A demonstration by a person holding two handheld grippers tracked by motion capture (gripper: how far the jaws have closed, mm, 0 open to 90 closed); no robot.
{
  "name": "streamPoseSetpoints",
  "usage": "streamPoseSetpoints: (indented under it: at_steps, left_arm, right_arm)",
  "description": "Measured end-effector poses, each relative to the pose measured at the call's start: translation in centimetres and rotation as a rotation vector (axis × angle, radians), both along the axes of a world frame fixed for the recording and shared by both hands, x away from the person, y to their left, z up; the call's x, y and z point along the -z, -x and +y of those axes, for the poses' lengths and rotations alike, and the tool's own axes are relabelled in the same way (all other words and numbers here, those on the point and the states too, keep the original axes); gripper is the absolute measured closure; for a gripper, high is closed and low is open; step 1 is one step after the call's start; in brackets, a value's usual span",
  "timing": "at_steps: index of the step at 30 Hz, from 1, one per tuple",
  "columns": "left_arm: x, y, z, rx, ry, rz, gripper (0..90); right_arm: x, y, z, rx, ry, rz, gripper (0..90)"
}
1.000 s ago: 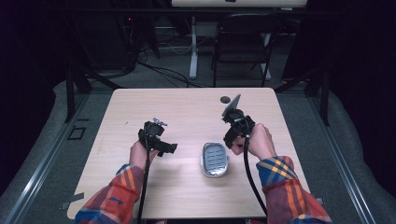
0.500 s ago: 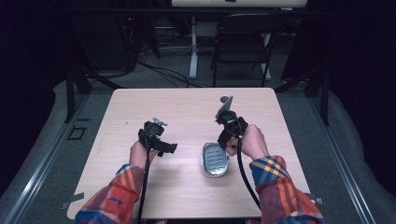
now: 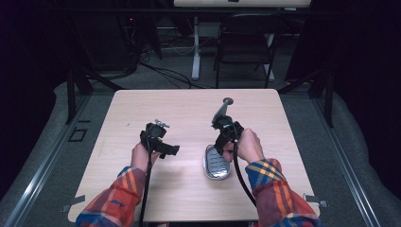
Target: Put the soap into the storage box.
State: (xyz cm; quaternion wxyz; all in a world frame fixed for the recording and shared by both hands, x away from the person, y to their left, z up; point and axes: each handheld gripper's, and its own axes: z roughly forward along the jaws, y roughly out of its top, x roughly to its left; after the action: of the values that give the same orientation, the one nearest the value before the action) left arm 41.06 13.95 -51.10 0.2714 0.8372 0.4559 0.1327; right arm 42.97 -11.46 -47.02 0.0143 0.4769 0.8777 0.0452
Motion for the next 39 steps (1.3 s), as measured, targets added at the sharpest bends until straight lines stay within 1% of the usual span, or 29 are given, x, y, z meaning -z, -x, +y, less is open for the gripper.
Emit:
streamPoseSetpoints:
  at_steps: [4,7,11,12,13,15,17,18,19,20,21,23,24,26,28,29,30,31,36,38,39]
  left_arm:
    - [0.0,0.0,0.0,0.0,0.001,0.0,0.1]
    - [0.0,0.0,0.0,0.0,0.001,0.0,0.1]
    - [0.0,0.0,0.0,0.0,0.0,0.0,0.1]
    - [0.0,0.0,0.0,0.0,0.0,0.0,0.1]
    - [0.0,0.0,0.0,0.001,0.0,0.0,0.1]
    - [0.0,0.0,0.0,0.0,-0.001,0.0,0.1]
    - [0.0,0.0,0.0,0.001,-0.001,0.0,0.1]
    - [0.0,0.0,0.0,0.0,-0.001,0.0,0.1]
    - [0.0,0.0,0.0,0.001,-0.002,0.001,0.1]
    - [0.0,0.0,0.0,0.001,-0.002,0.001,0.1]
    - [0.0,0.0,0.0,0.0,-0.001,0.0,0.1]
    - [0.0,0.0,0.0,0.0,-0.001,0.0,0.1]
    - [0.0,0.0,0.0,0.0,-0.002,0.0,0.1]
    - [0.0,0.0,0.0,0.0,-0.002,-0.002,0.1]
    - [0.0,0.0,0.0,0.001,-0.003,-0.001,0.1]
    - [0.0,0.0,0.0,0.0,-0.002,-0.002,0.1]
    - [0.0,0.0,0.0,0.0,-0.002,-0.001,0.1]
    - [0.0,0.0,0.0,0.001,-0.002,-0.001,0.1]
    - [0.0,0.0,-0.1,0.0,0.001,-0.003,0.1]
    - [0.0,0.0,-0.1,-0.001,0.002,-0.003,0.1]
    - [0.0,0.0,-0.1,-0.001,0.002,-0.003,0.1]
  right_arm:
    - [0.4,0.0,0.4,-0.008,0.009,0.015,37.3]
    - [0.9,0.1,0.7,0.006,0.0,0.008,37.3]
    - [1.3,0.0,0.9,0.014,0.005,0.017,37.2]
    - [1.3,0.0,0.9,0.006,0.011,0.022,37.2]
    - [1.4,0.0,1.0,0.013,0.008,0.022,37.2]
    - [1.5,0.0,1.0,0.0,0.018,0.036,37.2]
    - [1.6,0.0,1.2,0.01,0.023,0.041,37.2]
    - [1.8,0.0,1.2,0.007,0.019,0.035,37.2]
    - [1.7,0.0,1.2,0.002,0.027,0.04,37.2]
    - [1.8,0.0,1.3,0.009,0.019,0.038,37.2]
    - [1.8,0.0,1.3,0.003,0.026,0.043,37.2]
    - [2.0,0.0,1.5,0.011,0.022,0.039,37.1]
    - [2.0,0.0,1.5,0.008,0.028,0.044,37.1]
    - [2.1,0.0,1.6,0.022,0.019,0.042,37.1]
    - [2.2,0.0,1.6,0.023,0.025,0.048,37.1]
    - [2.4,0.1,1.7,0.033,0.016,0.042,37.1]
    - [2.3,0.0,1.7,0.028,0.027,0.048,37.0]
    - [2.4,0.0,1.7,0.031,0.026,0.048,37.0]
    - [2.5,0.1,1.4,0.065,-0.002,0.046,36.7]
    - [2.6,0.3,1.3,0.09,-0.026,0.028,36.5]
    - [2.5,0.3,1.3,0.095,-0.029,0.031,36.5]
